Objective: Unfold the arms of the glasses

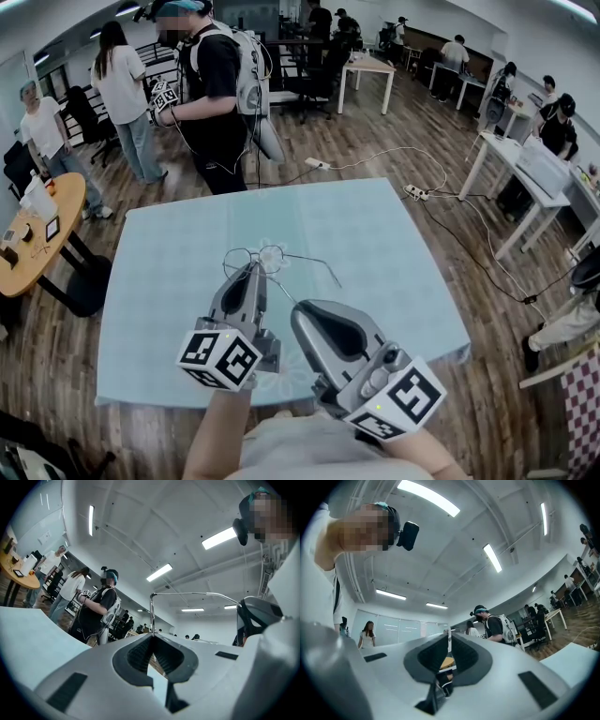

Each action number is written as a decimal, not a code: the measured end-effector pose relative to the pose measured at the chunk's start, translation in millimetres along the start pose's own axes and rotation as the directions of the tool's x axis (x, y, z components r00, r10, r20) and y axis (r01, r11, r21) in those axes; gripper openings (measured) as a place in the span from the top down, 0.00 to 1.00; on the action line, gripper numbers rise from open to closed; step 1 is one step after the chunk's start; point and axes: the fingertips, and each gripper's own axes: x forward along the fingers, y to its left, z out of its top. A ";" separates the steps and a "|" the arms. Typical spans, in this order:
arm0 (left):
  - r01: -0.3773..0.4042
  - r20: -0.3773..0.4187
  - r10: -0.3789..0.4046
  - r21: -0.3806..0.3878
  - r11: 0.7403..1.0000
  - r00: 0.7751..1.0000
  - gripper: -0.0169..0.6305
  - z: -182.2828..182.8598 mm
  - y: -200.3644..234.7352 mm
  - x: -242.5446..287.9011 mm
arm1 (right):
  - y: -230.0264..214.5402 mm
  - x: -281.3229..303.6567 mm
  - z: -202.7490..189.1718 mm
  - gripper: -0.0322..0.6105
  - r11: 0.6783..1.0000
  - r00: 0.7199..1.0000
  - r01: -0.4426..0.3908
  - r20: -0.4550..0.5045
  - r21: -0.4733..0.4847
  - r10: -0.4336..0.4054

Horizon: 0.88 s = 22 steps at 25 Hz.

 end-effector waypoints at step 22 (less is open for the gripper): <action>-0.015 0.045 0.017 -0.045 0.999 0.999 0.96 10.2 20.9 21.0 | -33.6 13.7 -3.5 0.87 0.993 0.997 0.030 -0.066 -0.111 -0.037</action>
